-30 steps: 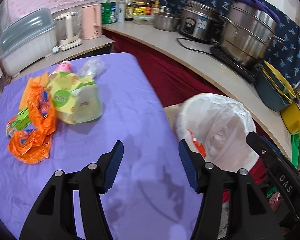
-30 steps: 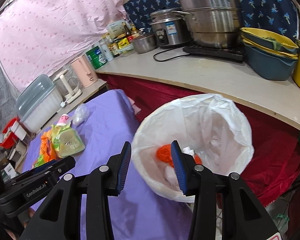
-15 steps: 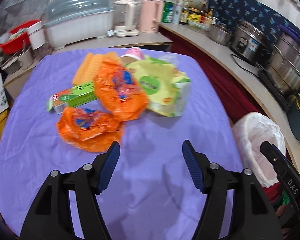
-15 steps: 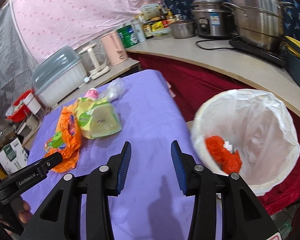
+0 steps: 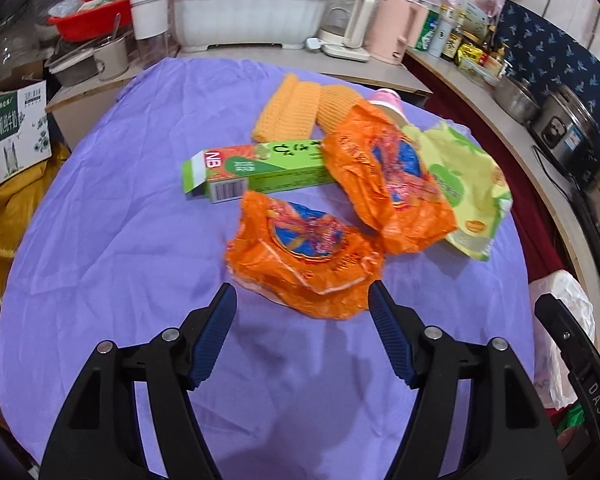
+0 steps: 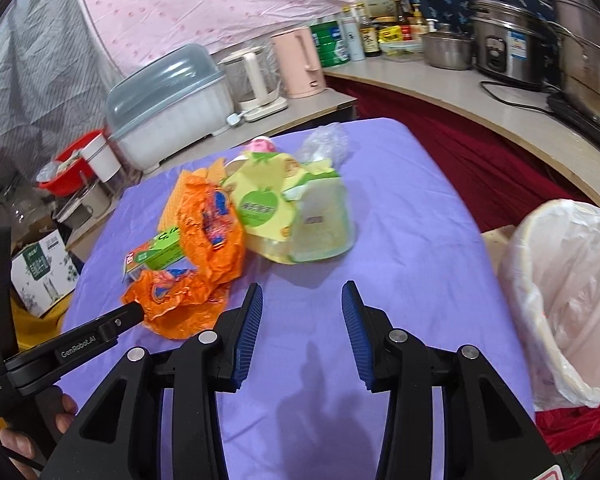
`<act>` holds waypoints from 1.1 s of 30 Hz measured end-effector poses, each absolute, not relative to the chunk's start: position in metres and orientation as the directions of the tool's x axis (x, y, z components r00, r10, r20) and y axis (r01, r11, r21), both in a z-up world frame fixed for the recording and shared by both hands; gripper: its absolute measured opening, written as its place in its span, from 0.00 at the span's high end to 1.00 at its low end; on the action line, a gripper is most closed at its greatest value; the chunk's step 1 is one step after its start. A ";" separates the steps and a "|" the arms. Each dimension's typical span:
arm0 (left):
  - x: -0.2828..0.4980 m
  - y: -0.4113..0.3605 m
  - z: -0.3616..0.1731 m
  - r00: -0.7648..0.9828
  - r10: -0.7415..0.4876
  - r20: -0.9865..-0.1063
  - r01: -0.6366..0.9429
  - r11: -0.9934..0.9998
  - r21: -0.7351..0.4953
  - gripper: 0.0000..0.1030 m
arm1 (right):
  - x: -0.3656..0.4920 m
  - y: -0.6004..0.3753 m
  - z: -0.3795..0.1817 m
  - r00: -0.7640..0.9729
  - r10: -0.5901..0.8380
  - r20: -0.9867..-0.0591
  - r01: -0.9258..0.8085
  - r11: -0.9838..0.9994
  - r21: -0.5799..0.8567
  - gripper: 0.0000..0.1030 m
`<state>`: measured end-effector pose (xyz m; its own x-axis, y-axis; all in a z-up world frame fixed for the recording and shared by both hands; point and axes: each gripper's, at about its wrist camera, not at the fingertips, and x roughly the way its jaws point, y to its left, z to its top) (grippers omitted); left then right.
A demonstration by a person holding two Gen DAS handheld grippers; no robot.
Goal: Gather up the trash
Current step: 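Grasp the orange printed snack wrappers with the left and right grippers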
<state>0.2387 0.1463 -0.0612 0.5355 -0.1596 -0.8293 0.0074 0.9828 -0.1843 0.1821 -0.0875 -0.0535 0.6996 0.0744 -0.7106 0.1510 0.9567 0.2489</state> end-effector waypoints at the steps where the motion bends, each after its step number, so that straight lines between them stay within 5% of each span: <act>1: 0.242 0.151 -0.063 0.531 -0.160 -0.832 -0.001 0.982 -0.190 0.35 | 0.187 -0.082 -0.055 0.696 0.082 -0.713 0.141 0.959 0.248 0.60; 22: 0.300 0.165 -0.108 0.444 -0.204 -0.873 -0.036 0.969 -0.245 0.31 | 0.279 -0.042 -0.085 0.643 0.143 -0.752 0.079 0.965 0.251 0.60; 27: 0.301 0.159 -0.113 0.437 -0.215 -0.873 -0.013 0.969 -0.245 0.38 | 0.288 -0.038 -0.094 0.629 0.154 -0.762 0.073 0.964 0.255 0.65; 33: 0.299 0.154 -0.114 0.431 -0.228 -0.873 0.009 0.969 -0.249 0.60 | 0.288 -0.032 -0.097 0.625 0.167 -0.763 0.059 0.964 0.259 0.86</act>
